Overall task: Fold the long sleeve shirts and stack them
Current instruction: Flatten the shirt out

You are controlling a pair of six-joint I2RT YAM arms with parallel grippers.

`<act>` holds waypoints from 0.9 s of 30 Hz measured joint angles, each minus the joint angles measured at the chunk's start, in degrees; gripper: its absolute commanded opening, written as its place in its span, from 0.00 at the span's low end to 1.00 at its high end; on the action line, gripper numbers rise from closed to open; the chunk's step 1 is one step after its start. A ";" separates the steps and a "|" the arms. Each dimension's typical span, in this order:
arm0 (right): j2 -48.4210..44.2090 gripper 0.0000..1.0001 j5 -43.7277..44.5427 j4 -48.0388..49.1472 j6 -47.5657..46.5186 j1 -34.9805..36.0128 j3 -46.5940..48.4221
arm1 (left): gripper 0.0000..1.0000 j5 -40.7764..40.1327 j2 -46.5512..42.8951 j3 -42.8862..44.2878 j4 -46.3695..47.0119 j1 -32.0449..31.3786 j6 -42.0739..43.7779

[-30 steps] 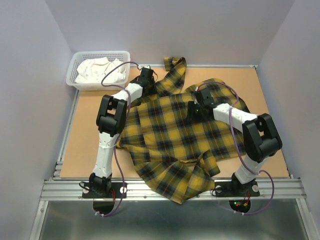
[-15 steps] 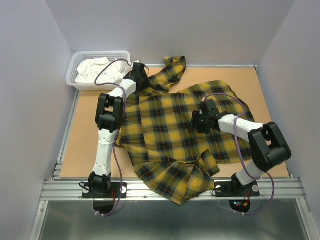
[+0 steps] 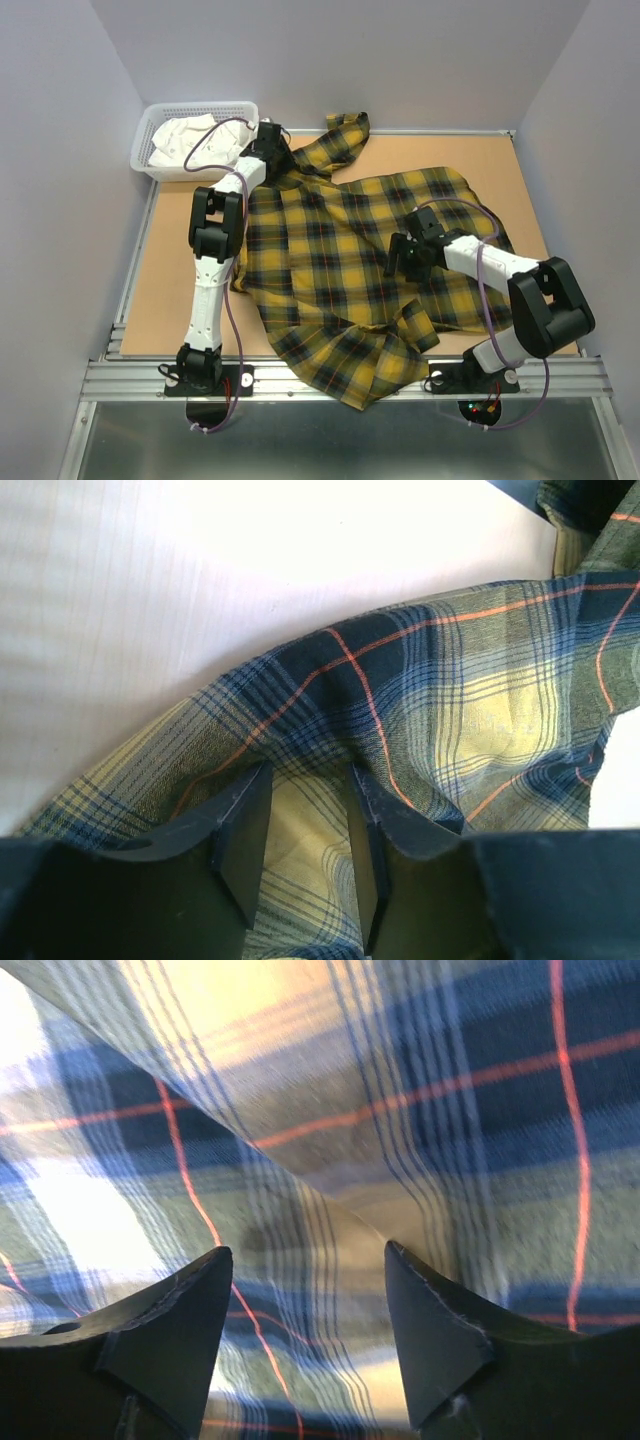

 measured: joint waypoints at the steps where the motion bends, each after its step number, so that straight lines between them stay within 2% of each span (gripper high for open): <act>1: -0.20 0.74 0.04 -0.96 -0.11 0.00 0.07 | 0.56 0.17 0.00 0.00 0.24 0.02 0.04; 4: -0.48 0.77 1.46 -5.38 -1.44 0.00 1.55 | 0.70 2.01 -0.33 -0.85 2.51 -0.26 0.37; 7: -0.37 0.80 4.74 -10.49 -3.52 -0.46 8.02 | 0.79 3.21 -1.99 -3.02 3.80 -1.20 1.22; 11: 0.48 0.86 7.87 -11.47 -5.51 -3.37 18.71 | 0.82 4.00 -8.04 -8.52 4.42 -3.48 2.47; 15: 4.15 0.83 10.45 -11.28 -7.34 -8.37 29.22 | 0.82 3.80 -18.38 -15.58 4.39 -6.16 3.74; 16: 6.10 0.81 10.75 -11.52 -7.85 -9.94 32.54 | 0.82 3.52 -22.27 -17.97 4.59 -6.93 4.13; 22: 17.49 0.56 10.38 -10.25 -9.18 -17.16 45.22 | 0.73 1.51 -41.29 -31.82 4.57 -9.62 6.86; 23: 19.47 0.50 10.12 -10.05 -9.57 -17.92 47.04 | 0.71 0.81 -44.92 -36.59 5.53 -9.53 7.41; 27: 28.68 0.38 9.42 -8.48 -10.64 -19.58 54.40 | 0.62 -1.38 -49.22 -48.22 4.48 -9.07 8.68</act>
